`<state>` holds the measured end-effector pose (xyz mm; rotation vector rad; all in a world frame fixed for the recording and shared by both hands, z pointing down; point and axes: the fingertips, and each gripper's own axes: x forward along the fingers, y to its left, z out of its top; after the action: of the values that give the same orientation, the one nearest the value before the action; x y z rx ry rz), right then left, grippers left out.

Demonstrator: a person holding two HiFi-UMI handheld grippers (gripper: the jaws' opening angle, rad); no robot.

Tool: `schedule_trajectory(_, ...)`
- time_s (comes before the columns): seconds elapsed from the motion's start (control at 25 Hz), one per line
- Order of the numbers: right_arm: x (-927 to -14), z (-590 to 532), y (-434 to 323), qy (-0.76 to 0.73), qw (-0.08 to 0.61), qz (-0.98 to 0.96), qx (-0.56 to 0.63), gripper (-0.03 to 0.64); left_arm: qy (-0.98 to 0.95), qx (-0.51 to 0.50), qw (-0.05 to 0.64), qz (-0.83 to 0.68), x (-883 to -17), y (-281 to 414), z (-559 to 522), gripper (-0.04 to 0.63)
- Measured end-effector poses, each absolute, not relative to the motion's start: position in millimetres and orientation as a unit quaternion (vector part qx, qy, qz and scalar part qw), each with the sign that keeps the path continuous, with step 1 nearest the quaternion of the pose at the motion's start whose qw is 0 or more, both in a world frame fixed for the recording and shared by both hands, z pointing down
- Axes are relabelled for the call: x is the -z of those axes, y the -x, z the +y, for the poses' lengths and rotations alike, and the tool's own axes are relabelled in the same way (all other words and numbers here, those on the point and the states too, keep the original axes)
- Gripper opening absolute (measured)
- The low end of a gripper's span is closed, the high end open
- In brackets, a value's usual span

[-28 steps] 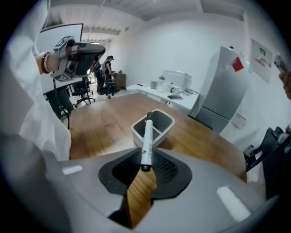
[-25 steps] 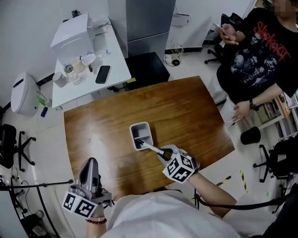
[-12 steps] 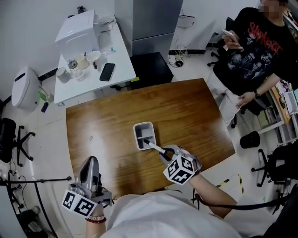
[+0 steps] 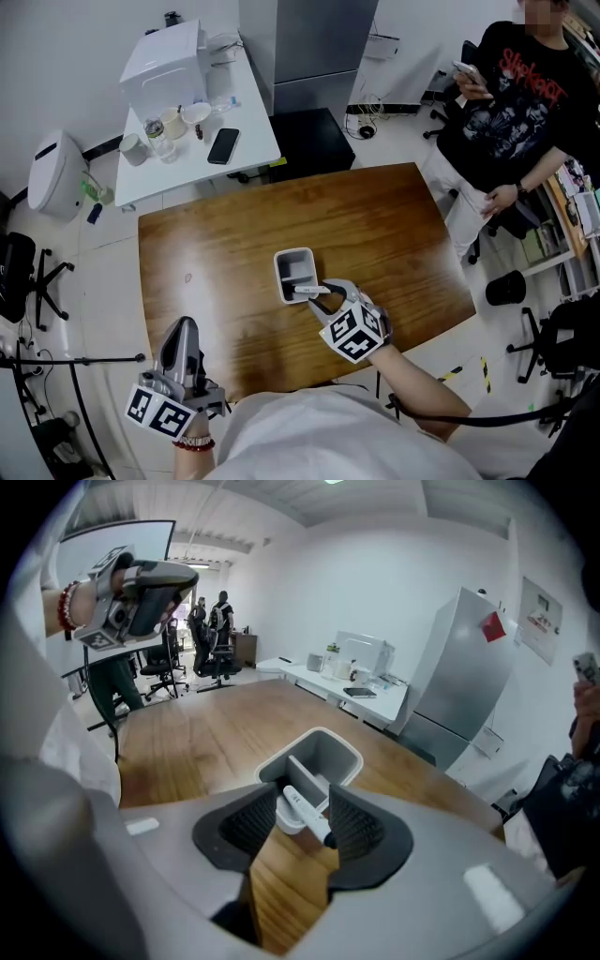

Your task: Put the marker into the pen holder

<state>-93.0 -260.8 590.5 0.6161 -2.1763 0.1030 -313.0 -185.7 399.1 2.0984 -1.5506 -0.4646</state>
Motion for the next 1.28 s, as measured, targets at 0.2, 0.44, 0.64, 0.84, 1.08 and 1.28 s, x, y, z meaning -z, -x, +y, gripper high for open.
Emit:
schedule_trajectory(0.2,-582,-259,82,-0.265,0.408,-0.873,-0.042,0.176,-0.763,0.172,0.234,-0.577,-395,313,-175,-0.024)
schedule_trajectory(0.44,-558,-245,46,-0.309,0.361,-0.879,-0.046,0.17,-0.779,0.194,0.204,-0.56,-375,281,-154,-0.023)
schedule_trajectory(0.64,-543,-212,-2,-0.328,0.328,-0.884,-0.056,0.17,-0.81,0.187,0.175,-0.527,-357,219,-128,-0.023)
schedule_trajectory(0.84,-501,-179,-47,-0.356,0.235,-0.902,-0.061,0.176,-0.813,0.154,0.181,-0.532,-370,166,-90,-0.023)
schedule_trajectory(1.08,-469,-136,-94,-0.329,0.179,-0.926,-0.05,0.175,-0.828,0.184,0.168,-0.503,-345,102,-54,-0.023)
schedule_trajectory(1.28,-475,-89,-104,-0.289,0.193,-0.937,-0.016,0.173,-0.828,0.17,0.156,-0.511,-342,97,-30,-0.023)
